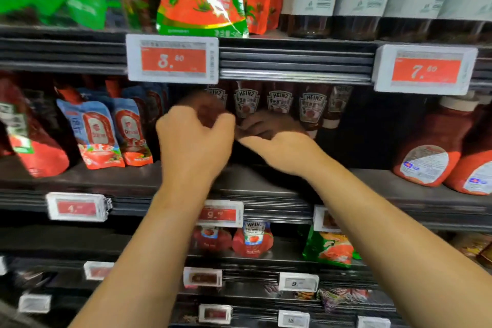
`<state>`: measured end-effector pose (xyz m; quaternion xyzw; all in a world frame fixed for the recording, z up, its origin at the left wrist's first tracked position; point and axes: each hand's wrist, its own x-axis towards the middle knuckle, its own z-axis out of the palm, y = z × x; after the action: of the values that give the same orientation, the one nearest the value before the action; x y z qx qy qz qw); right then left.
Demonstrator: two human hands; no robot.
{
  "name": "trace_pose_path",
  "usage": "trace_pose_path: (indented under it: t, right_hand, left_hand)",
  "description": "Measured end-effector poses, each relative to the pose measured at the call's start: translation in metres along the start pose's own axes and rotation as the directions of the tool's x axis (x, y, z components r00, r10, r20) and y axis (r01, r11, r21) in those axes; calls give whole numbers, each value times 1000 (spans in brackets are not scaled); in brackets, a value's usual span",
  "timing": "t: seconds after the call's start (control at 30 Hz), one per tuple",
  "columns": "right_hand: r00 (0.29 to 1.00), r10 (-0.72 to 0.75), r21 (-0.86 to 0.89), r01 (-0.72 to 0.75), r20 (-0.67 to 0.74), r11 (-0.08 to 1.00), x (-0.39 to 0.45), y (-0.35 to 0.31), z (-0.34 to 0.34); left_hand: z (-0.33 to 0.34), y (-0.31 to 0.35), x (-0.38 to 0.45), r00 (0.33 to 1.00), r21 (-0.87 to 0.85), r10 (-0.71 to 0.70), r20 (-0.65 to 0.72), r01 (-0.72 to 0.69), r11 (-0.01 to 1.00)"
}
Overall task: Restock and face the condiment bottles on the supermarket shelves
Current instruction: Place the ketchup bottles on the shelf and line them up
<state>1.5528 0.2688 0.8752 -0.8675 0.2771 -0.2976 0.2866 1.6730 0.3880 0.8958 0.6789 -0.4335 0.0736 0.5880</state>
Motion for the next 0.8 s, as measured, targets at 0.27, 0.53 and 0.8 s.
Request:
trace_pose_path:
  t: [0.27, 0.53, 0.8]
  right_hand:
    - [856, 355, 54, -402, 377, 914, 26, -33, 55]
    - [828, 444, 434, -559, 343, 707, 7, -5, 29]
    - [894, 444, 406, -427, 58, 808, -49, 33, -37]
  left_hand:
    - [-6, -61, 6, 845, 301, -489, 216, 419, 857]
    - [9, -55, -8, 740, -170, -576, 347, 654, 737]
    - [59, -14, -22, 745, -397, -299, 596, 597, 697]
